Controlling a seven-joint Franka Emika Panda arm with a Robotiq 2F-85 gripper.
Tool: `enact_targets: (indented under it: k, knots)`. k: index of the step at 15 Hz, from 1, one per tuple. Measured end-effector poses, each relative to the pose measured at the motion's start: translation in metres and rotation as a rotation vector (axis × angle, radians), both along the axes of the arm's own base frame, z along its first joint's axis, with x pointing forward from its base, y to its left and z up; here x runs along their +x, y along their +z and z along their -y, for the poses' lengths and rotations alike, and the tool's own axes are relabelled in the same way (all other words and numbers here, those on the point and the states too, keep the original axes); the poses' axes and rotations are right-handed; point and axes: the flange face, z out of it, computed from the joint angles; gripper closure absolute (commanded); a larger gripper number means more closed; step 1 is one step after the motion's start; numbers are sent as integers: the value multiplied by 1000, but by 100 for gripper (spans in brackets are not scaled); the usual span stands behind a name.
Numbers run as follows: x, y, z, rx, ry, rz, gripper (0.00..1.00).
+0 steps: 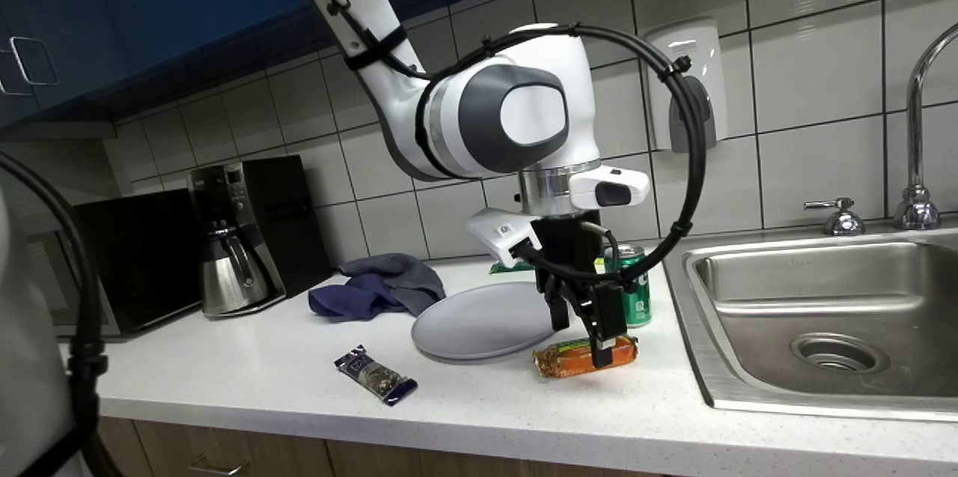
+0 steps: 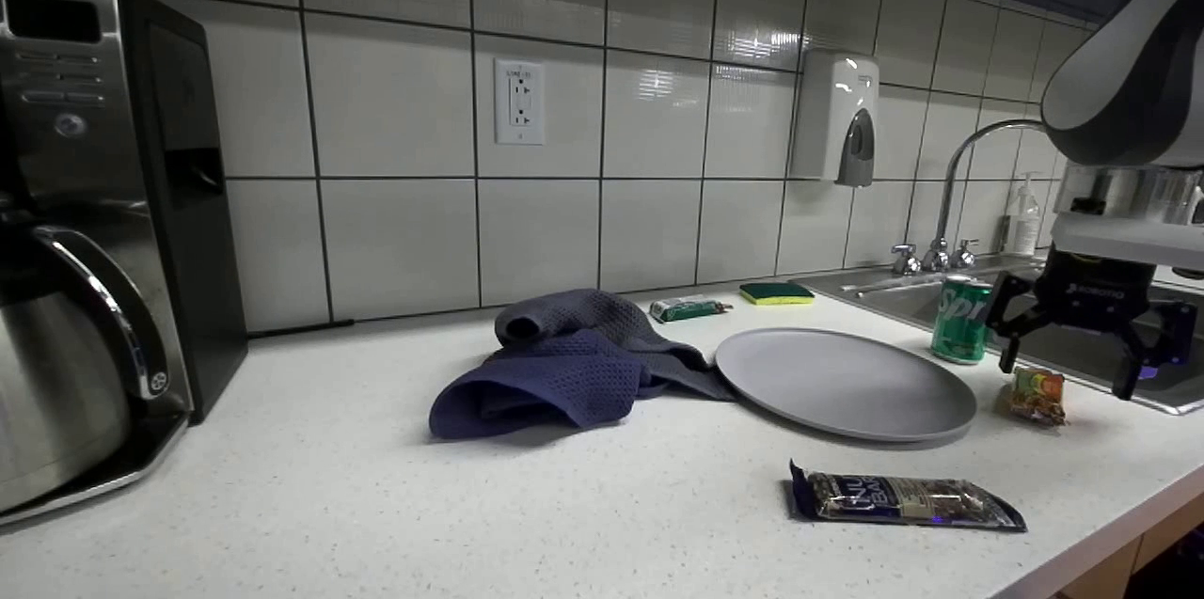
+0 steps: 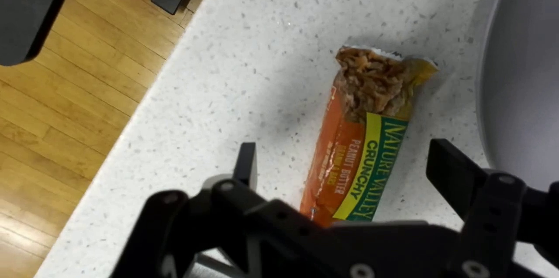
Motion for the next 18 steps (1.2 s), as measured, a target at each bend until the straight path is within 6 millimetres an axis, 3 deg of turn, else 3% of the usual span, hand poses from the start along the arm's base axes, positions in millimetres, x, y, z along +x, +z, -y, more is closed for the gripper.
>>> enact_targets:
  k: [6, 18]
  knots:
    - [1, -11, 16, 32, -76, 2, 0]
    - [17, -28, 17, 66, -75, -28, 0]
